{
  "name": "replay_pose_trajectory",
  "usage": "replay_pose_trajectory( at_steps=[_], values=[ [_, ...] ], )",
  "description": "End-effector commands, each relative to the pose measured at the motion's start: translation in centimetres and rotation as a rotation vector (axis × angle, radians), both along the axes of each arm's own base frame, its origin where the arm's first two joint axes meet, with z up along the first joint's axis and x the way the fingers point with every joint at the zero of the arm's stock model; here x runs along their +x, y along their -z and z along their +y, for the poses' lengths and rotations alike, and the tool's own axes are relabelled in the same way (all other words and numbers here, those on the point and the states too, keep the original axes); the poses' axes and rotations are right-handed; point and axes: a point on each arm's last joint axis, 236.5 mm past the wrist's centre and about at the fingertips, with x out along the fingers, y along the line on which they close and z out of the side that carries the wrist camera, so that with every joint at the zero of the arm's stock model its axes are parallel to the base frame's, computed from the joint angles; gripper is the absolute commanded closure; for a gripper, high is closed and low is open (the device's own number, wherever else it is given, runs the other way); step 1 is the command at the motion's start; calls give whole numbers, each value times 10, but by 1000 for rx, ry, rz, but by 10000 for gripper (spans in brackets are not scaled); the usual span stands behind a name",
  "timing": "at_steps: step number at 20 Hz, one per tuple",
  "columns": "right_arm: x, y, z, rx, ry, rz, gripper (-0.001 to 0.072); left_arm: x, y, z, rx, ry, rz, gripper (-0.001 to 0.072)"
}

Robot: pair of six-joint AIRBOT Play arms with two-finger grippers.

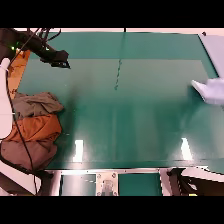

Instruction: Fold the shirts.

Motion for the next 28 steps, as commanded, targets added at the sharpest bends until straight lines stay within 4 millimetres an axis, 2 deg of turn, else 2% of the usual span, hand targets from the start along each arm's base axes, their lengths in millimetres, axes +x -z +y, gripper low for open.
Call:
replay_pose_trajectory(
  at_steps=[1, 3, 5, 6, 8, 10, 12, 13, 14, 15, 16, 17, 18, 19, 20, 21, 22, 23, 24, 25, 26, 27, 28],
  values=[
    [-110, 81, -38, 134, 267, 145, 698, 2, -1, -1, -5, -4, -10, 676],
    [-157, 134, -30, 222, 367, 228, 698, 2, -1, -1, -5, -3, -8, 676],
    [-195, 169, -20, 271, 431, 301, 697, 2, -1, -1, -5, -3, -8, 676],
    [-210, 177, -18, 278, 453, 327, 697, 2, -1, -1, -5, -3, -8, 676],
    [-231, 179, -25, 268, 493, 353, 697, 2, -1, -1, -5, -3, -7, 676],
    [-245, 178, -35, 235, 512, 362, 697, 2, -1, -1, -5, -3, -7, 676],
    [-250, 185, -35, 215, 497, 384, 678, 2, -1, -1, -6, -4, -9, 676],
    [-250, 191, -32, 229, 496, 388, 491, 2, -1, -1, -6, -3, -9, 676],
    [-250, 194, -30, 245, 491, 393, 245, 2, -1, -1, -6, -3, -9, 676],
    [-250, 193, -28, 257, 483, 397, 200, 2, -1, -1, -5, -3, -8, 676],
    [-255, 187, -27, 263, 471, 424, 226, 2, -1, -1, -5, -3, -7, 676],
    [-272, 177, -27, 274, 482, 502, 355, 2, -1, -1, -5, -3, -7, 676],
    [-298, 162, -27, 294, 540, 621, 485, 2, -1, -1, -5, -3, -8, 676],
    [-323, 140, -27, 312, 629, 735, 491, 3, -1, -1, -6, -5, -13, 676],
    [-333, 119, -28, 327, 692, 781, 496, 7, -3, 0, -7, -12, -27, 676],
    [-322, 102, -34, 316, 706, 748, 565, 11, -5, -1, -10, -20, -47, 677],
    [-299, 90, -41, 286, 676, 681, 642, 15, -8, -1, -14, -29, -67, 677],
    [-266, 78, -46, 240, 625, 604, 685, 17, -12, -1, -16, -34, -82, 677],
    [-230, 69, -47, 201, 565, 525, 695, 17, -19, 0, -19, -41, -101, 678],
    [-182, 57, -44, 152, 459, 425, 695, 16, -29, 0, -21, -45, -124, 678],
    [-139, 47, -33, 111, 346, 345, 696, 15, -39, 1, -20, -49, -147, 678],
    [-99, 39, -13, 71, 222, 290, 696, 12, -47, 1, -19, -49, -162, 678],
    [-70, 35, 8, 43, 128, 271, 698, 5, -53, 1, -21, -50, -158, 678]
  ],
)
